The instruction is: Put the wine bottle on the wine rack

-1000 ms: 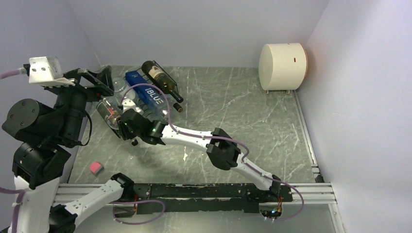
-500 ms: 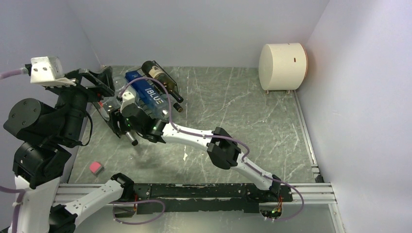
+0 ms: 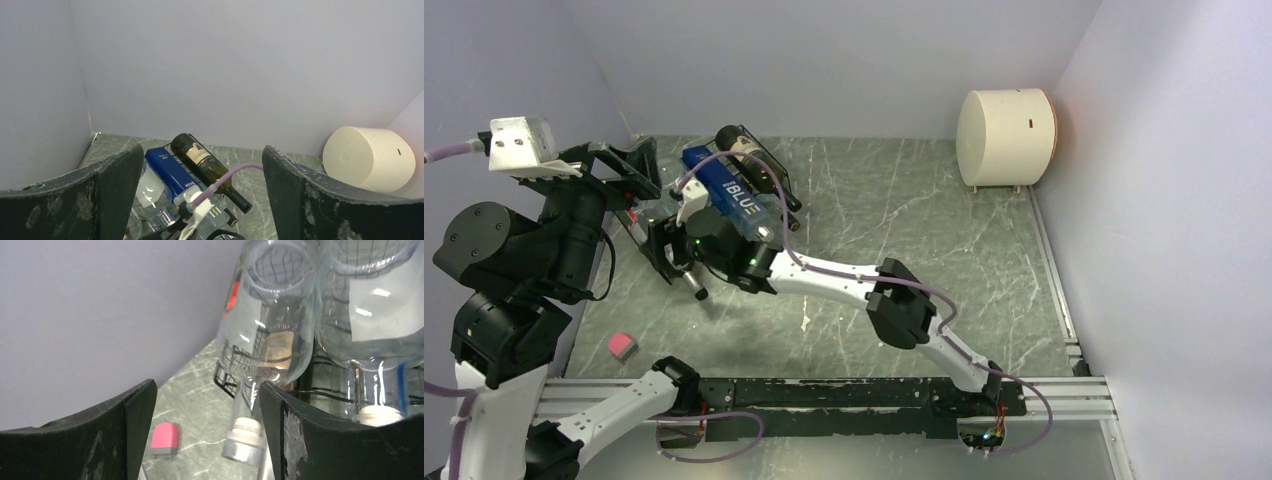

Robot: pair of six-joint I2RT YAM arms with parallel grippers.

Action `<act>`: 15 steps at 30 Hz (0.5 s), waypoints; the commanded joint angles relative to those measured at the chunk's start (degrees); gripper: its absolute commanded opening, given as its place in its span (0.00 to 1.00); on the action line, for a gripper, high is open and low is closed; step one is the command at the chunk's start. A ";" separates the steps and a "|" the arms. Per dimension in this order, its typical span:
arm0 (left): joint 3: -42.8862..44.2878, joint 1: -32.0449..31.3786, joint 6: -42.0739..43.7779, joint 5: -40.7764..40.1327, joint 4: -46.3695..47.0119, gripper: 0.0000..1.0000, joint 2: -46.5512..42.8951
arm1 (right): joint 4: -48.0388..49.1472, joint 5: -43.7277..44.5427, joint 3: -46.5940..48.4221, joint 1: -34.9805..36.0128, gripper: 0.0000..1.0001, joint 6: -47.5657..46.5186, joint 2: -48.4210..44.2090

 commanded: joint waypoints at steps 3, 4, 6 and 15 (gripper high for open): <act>0.74 0.34 0.09 0.83 -1.10 0.93 -0.12 | 7.66 0.78 -7.49 0.14 0.78 -0.56 -10.20; 0.67 0.38 0.09 0.84 -1.24 0.93 -0.15 | 7.87 0.92 -9.16 0.13 0.77 -0.99 -11.27; 0.43 0.40 -0.04 0.79 -1.43 0.93 -0.29 | 8.17 0.72 -12.84 0.23 0.72 -1.42 -13.64; -1.11 0.33 -0.90 1.17 -2.73 0.94 -0.41 | 4.09 -2.71 -23.95 1.89 0.48 -3.69 -19.51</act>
